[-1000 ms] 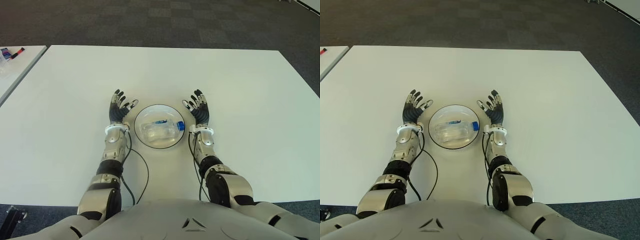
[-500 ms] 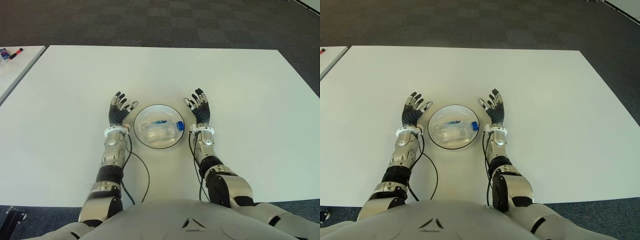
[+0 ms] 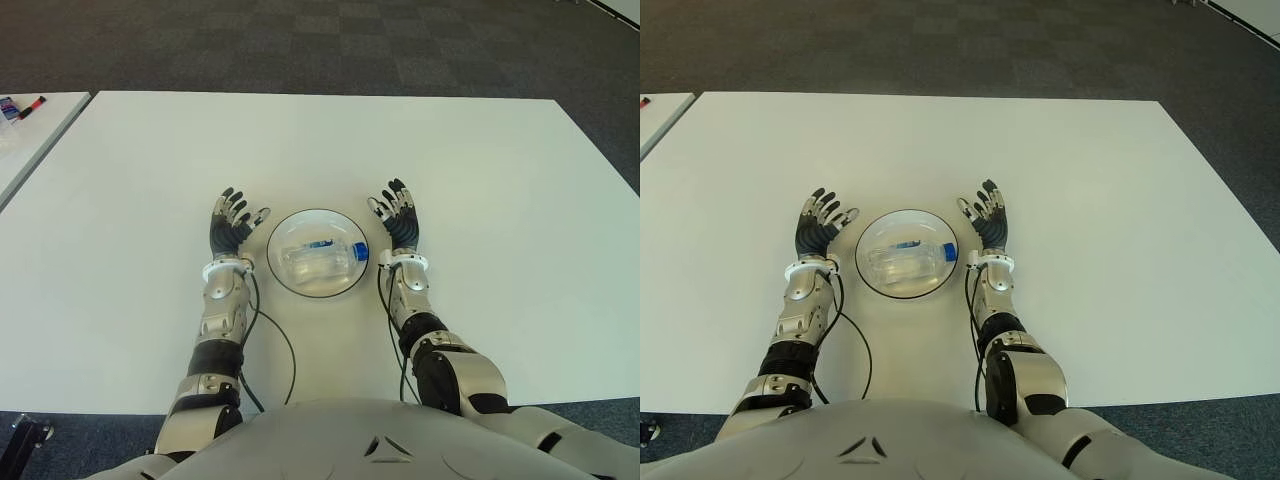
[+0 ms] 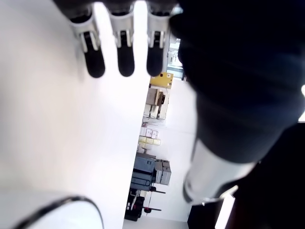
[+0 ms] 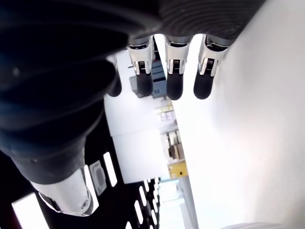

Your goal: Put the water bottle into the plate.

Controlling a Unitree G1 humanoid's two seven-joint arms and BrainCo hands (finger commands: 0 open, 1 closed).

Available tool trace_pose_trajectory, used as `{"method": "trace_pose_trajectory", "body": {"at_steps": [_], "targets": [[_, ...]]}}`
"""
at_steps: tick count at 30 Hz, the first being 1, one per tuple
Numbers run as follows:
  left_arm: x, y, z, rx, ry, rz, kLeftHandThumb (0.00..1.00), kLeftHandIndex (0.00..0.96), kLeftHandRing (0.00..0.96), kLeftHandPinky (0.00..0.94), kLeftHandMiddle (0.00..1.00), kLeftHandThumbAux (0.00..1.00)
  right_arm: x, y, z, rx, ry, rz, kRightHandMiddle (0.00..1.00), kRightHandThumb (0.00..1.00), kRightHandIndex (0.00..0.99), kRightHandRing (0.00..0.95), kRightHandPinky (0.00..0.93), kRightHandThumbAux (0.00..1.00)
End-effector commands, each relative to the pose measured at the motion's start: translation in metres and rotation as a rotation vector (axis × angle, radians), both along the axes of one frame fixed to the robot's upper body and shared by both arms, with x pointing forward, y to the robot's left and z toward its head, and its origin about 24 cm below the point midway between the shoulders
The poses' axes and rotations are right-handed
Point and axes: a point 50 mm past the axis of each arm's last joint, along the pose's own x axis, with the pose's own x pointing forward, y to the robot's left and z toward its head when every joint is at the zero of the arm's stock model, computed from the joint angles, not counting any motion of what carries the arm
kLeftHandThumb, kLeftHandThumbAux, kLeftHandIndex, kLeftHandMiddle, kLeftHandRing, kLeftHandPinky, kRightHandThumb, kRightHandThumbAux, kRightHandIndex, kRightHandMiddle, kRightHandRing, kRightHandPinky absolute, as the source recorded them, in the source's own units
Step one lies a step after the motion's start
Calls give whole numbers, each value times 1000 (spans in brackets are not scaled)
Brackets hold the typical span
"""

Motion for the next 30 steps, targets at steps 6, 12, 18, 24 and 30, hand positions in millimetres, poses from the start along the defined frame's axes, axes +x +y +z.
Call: {"method": "trace_pose_trajectory", "body": {"at_steps": [6, 12, 18, 24, 30], "targets": [[-4, -10, 0, -18, -12, 7, 0, 156, 178, 208, 185, 965, -6, 1, -13, -2, 95, 4, 110, 43, 98, 105, 149, 786], [-5, -11, 0, -20, -17, 12, 0, 158, 186, 214, 192, 972, -6, 2, -14, 2, 109, 4, 104, 42, 91, 98, 140, 798], [-6, -12, 2, -27, -27, 16, 0, 160, 191, 216, 199, 977, -7, 3, -15, -1, 113, 11, 102, 33, 89, 95, 139, 801], [-7, -12, 3, -28, -30, 18, 0, 157, 193, 217, 200, 979, -7, 4, -16, -7, 123, 16, 99, 21, 86, 93, 139, 806], [-7, -12, 3, -26, -30, 16, 0, 157, 192, 212, 199, 978, -7, 4, -17, -10, 132, 16, 98, 15, 84, 92, 136, 814]]}}
